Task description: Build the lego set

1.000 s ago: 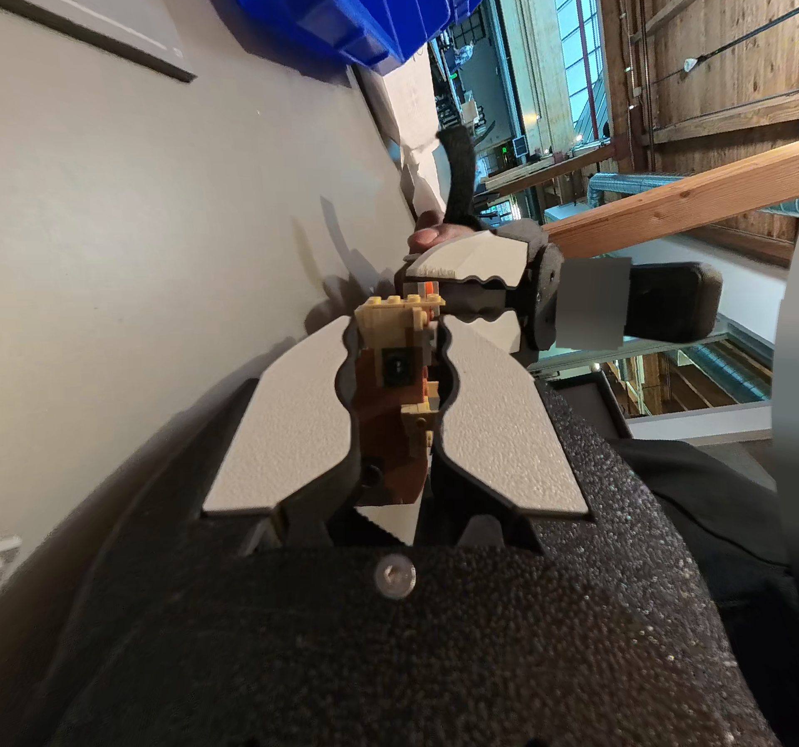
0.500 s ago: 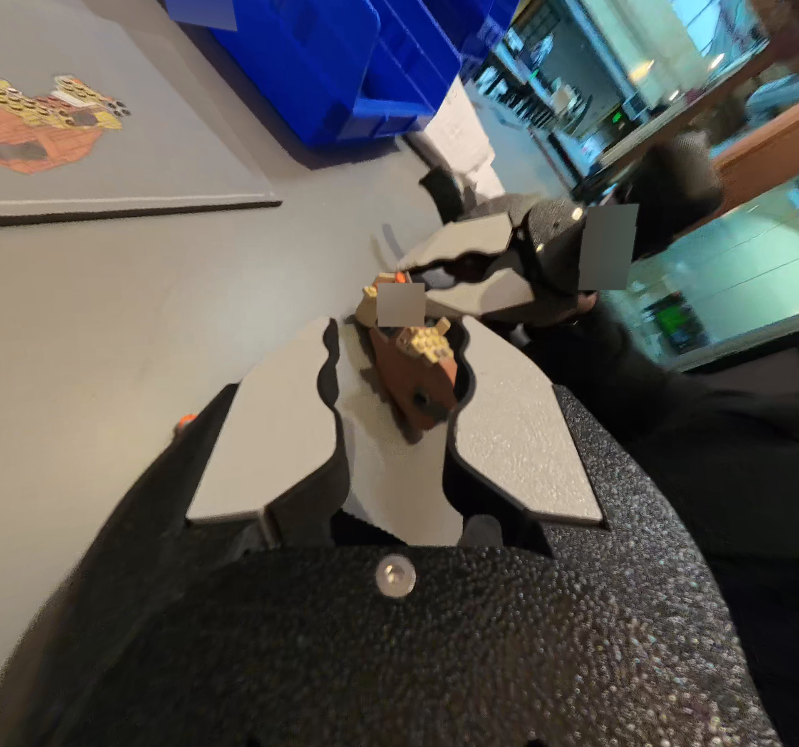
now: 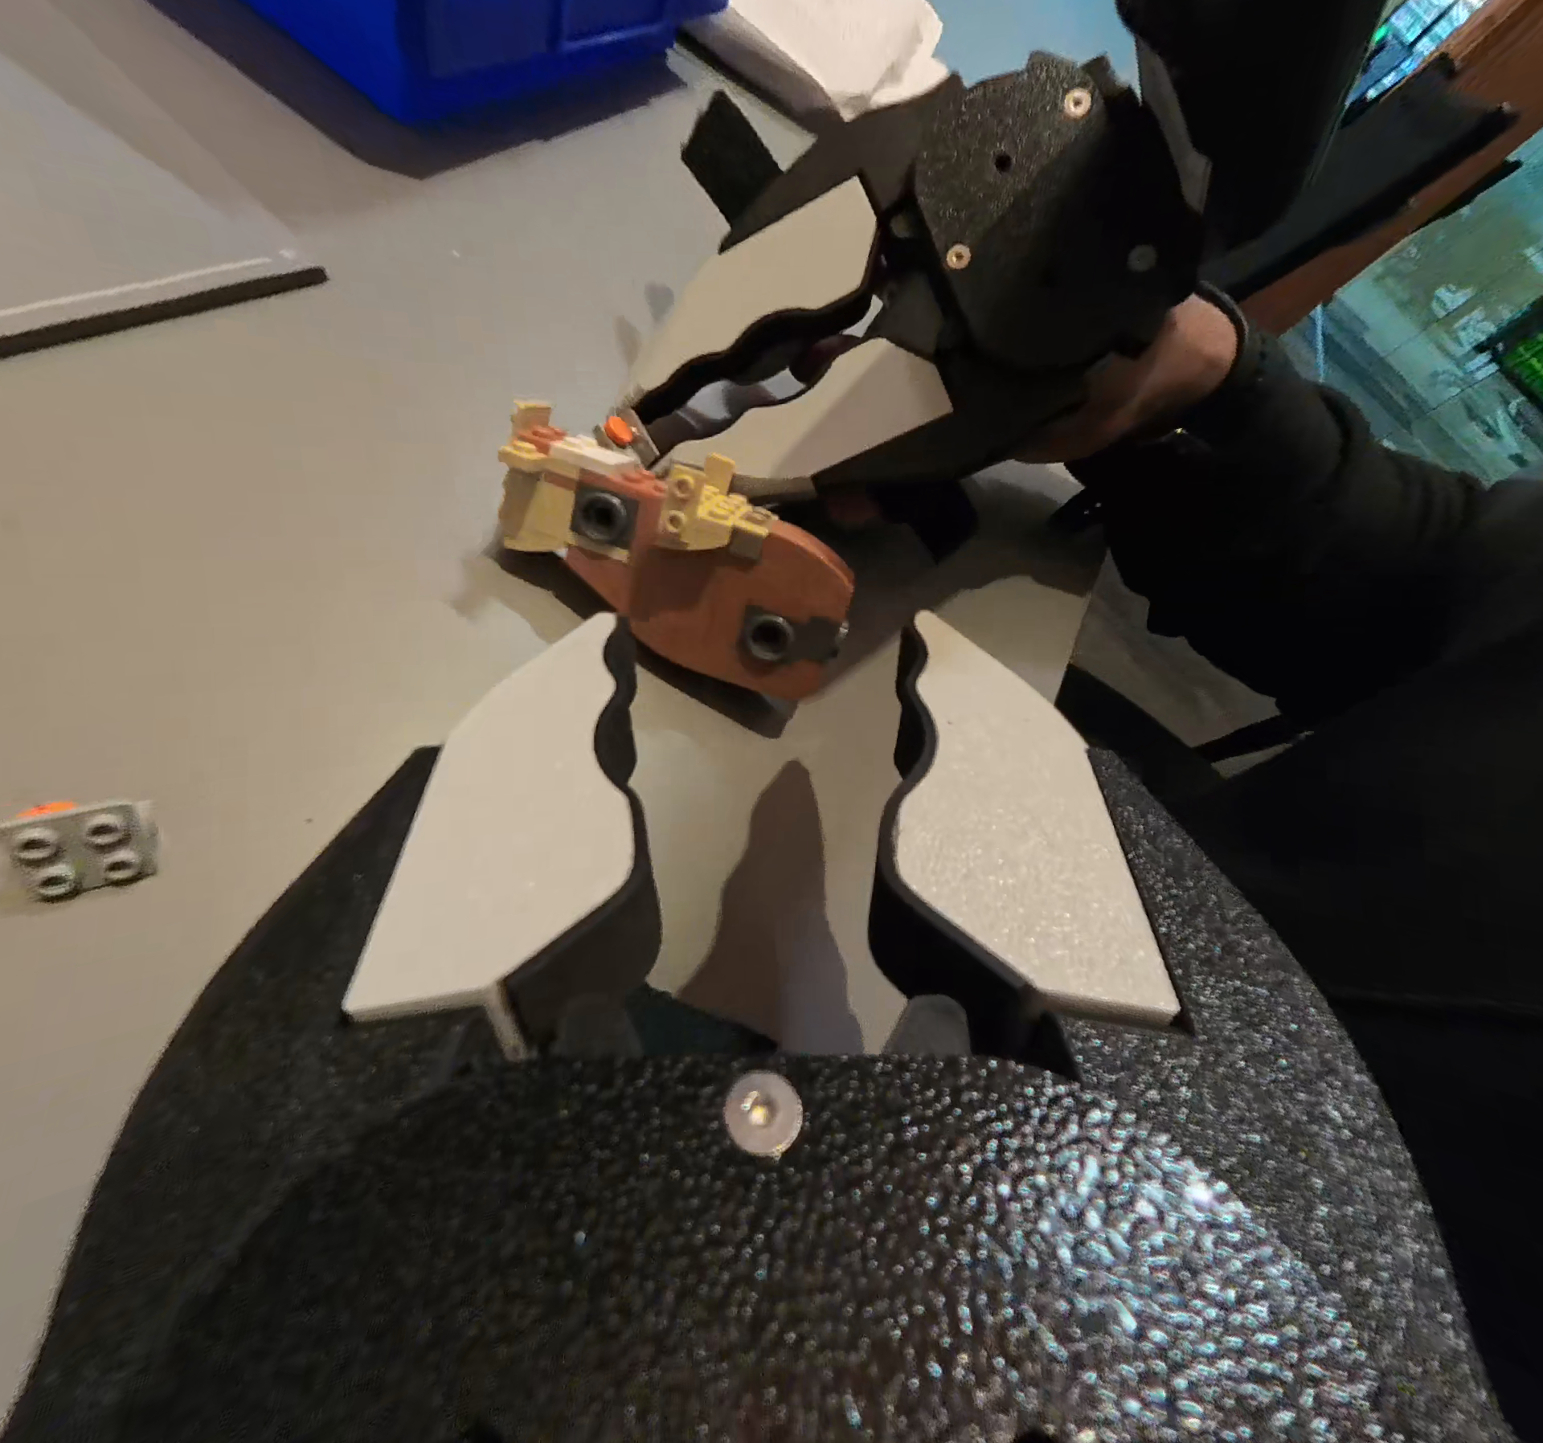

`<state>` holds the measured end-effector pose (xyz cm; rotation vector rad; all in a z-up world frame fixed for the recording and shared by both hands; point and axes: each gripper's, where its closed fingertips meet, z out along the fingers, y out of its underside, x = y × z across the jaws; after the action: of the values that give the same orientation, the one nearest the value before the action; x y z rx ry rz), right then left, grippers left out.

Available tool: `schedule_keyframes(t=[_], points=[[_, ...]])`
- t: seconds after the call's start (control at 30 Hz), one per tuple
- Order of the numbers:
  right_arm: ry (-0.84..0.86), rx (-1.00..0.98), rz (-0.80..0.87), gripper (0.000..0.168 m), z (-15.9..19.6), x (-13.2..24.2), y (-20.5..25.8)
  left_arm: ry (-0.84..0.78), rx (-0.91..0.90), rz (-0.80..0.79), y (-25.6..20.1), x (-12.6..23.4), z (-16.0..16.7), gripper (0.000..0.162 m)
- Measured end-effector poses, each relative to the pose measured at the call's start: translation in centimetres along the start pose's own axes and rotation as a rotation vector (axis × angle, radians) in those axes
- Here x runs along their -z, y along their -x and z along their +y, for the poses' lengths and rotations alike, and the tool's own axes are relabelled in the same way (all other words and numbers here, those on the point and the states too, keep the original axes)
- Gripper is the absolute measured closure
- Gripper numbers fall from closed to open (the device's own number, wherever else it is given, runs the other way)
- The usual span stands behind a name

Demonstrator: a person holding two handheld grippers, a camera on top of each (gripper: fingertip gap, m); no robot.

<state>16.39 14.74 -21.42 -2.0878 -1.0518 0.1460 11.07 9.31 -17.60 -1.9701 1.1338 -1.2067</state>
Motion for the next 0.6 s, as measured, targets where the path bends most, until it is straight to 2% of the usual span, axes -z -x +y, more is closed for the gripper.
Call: schedule_keyframes(t=[0.37, 0.6], points=[[-0.028, -0.012, -0.026, 0.153, -0.3, 0.0, 0.1, 0.024, -0.011, -0.069, 3.1, 1.1, -1.0, 0.103], [-0.030, -0.028, -0.018, 0.153, 0.1, 0.4, -0.7, 0.016, -0.085, -0.096, 2.9, 1.6, -2.2, 0.103]])
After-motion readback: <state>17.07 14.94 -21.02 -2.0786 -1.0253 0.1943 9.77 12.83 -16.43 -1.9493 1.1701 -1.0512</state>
